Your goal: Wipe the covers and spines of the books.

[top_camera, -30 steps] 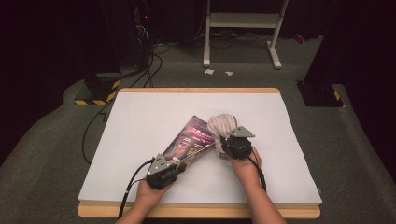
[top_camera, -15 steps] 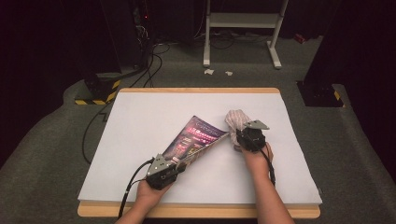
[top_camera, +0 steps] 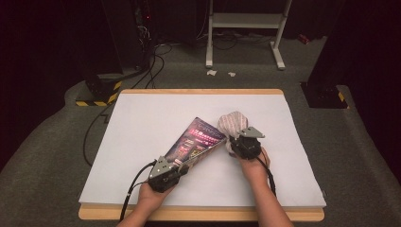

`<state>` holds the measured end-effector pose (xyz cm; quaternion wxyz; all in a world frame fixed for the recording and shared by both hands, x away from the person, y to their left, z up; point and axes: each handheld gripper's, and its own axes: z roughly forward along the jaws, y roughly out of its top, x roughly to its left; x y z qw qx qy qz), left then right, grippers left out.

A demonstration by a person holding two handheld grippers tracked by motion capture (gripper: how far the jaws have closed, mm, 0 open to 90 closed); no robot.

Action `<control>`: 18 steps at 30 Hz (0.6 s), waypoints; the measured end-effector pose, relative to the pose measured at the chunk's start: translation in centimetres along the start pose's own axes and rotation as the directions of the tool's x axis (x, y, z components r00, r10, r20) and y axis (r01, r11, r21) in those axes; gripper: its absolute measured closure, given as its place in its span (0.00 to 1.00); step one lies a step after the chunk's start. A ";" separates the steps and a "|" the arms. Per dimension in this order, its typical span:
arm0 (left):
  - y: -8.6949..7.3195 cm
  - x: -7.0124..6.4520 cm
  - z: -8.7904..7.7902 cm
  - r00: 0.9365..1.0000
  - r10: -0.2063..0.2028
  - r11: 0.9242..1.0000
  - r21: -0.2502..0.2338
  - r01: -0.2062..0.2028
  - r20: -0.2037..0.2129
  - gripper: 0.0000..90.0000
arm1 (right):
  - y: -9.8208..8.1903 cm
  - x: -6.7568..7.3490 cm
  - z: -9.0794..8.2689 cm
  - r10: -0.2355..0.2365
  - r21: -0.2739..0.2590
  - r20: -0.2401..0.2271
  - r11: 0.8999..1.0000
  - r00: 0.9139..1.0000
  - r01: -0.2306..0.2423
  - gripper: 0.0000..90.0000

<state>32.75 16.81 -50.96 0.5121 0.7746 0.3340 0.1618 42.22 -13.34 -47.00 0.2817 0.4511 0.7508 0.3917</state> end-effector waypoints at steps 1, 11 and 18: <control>0.0 0.0 0.0 1.000 0.000 1.000 0.000 0.000 0.001 0.91 | 0.0 0.0 0.0 0.000 0.000 0.000 1.000 1.000 0.000 0.71; 0.0 0.0 0.0 1.000 0.000 1.000 0.000 0.000 0.000 0.91 | 0.6 5.7 -2.8 -0.117 -0.086 -0.123 0.991 0.985 0.107 0.71; 0.0 0.0 0.0 1.000 0.000 1.000 -0.001 0.000 -0.001 0.91 | 1.3 9.6 -5.1 -0.161 -0.152 -0.250 0.980 0.955 0.125 0.70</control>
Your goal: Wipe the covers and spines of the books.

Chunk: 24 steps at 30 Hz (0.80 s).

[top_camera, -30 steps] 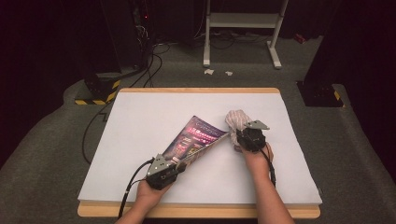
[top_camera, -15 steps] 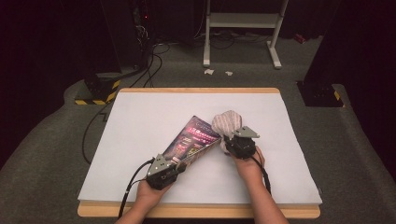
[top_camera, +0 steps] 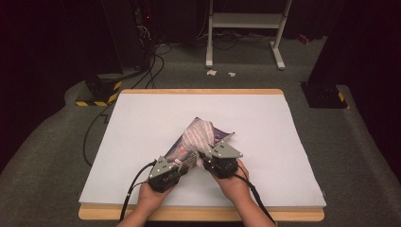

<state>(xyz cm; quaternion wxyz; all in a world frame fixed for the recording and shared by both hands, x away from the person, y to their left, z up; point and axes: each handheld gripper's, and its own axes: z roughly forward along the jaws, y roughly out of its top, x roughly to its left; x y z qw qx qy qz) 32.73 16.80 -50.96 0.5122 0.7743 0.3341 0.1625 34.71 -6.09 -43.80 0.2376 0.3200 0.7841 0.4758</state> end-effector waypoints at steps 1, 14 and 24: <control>0.0 0.0 0.0 1.000 0.000 1.000 0.000 0.000 -0.001 0.91 | 0.2 0.3 -0.1 -0.004 -0.007 -0.010 1.000 1.000 0.004 0.70; 0.0 0.0 0.0 1.000 0.012 1.000 -0.002 -0.012 -0.008 0.91 | 2.1 3.6 -1.2 -0.006 -0.079 -0.108 0.997 0.994 -0.003 0.70; 0.0 -0.1 0.0 1.000 0.012 1.000 0.004 -0.012 -0.004 0.91 | 1.5 3.4 0.1 -0.015 -0.027 -0.069 1.000 0.998 0.013 0.70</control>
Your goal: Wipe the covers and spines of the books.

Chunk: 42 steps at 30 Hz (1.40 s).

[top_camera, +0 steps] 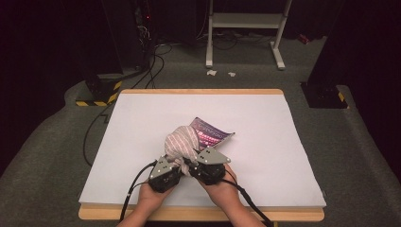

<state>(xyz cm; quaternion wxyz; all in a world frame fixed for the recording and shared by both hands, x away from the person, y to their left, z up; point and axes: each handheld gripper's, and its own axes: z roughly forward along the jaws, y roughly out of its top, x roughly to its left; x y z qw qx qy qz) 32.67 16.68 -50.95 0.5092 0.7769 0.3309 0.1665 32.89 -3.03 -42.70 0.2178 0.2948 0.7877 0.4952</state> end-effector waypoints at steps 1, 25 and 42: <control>0.0 0.0 0.0 1.000 0.000 1.000 0.000 0.000 0.000 0.91 | -0.1 -0.2 0.1 0.004 0.005 0.004 1.000 1.000 -0.004 0.70; 0.0 0.1 0.1 1.000 -0.004 1.000 0.008 0.004 0.005 0.91 | -3.7 -11.6 2.0 0.049 0.149 0.333 0.983 0.942 -0.104 0.70; 0.0 0.1 0.1 1.000 -0.005 1.000 0.008 0.005 0.007 0.91 | -5.7 -17.7 3.7 0.086 0.174 0.442 0.968 0.893 -0.180 0.70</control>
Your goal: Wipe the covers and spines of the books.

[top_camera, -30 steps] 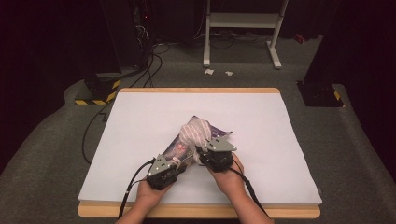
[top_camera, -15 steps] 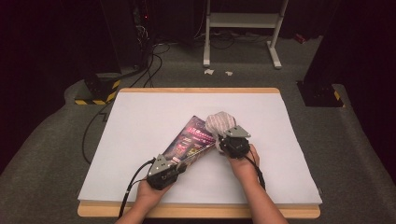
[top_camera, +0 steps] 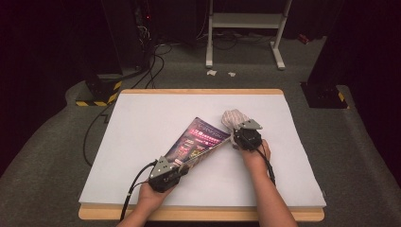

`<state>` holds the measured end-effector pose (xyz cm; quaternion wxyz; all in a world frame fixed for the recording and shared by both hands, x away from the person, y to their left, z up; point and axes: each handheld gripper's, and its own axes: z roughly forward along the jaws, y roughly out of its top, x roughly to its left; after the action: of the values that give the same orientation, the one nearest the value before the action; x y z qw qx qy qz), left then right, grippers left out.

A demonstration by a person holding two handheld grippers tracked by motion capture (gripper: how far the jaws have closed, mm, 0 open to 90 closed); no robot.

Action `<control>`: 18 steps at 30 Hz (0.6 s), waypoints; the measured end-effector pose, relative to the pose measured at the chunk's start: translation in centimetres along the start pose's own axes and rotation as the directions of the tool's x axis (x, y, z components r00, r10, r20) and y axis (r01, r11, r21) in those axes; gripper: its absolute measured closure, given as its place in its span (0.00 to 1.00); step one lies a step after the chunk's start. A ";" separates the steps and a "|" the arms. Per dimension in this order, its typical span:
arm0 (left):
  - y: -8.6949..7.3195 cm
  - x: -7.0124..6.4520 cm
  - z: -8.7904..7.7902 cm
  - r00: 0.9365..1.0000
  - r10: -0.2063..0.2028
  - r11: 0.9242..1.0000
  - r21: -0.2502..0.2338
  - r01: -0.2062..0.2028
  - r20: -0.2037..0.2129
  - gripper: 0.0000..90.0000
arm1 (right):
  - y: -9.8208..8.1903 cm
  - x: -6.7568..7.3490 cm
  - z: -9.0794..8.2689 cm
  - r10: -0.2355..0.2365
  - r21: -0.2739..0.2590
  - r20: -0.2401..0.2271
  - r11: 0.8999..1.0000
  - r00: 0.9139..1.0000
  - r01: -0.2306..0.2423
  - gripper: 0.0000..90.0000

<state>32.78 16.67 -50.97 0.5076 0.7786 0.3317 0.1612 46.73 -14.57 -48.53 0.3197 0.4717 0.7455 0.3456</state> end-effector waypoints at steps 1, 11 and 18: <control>0.0 0.0 0.0 1.000 0.000 1.000 -0.001 0.000 0.000 0.91 | -0.1 -0.3 0.2 0.012 0.006 0.006 1.000 1.000 -0.012 0.70; -0.1 0.2 -0.1 1.000 -0.013 1.000 -0.011 0.013 0.004 0.91 | -0.7 -2.1 1.2 0.057 0.032 0.039 0.998 0.998 -0.059 0.69; 0.0 0.1 -0.1 1.000 -0.006 1.000 -0.009 0.006 0.005 0.90 | 0.2 -2.5 -1.7 0.072 -0.050 0.027 0.996 0.997 -0.070 0.69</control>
<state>32.78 16.81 -50.98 0.5123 0.7759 0.3320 0.1593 46.35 -17.15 -47.09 0.3291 0.4949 0.7150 0.3680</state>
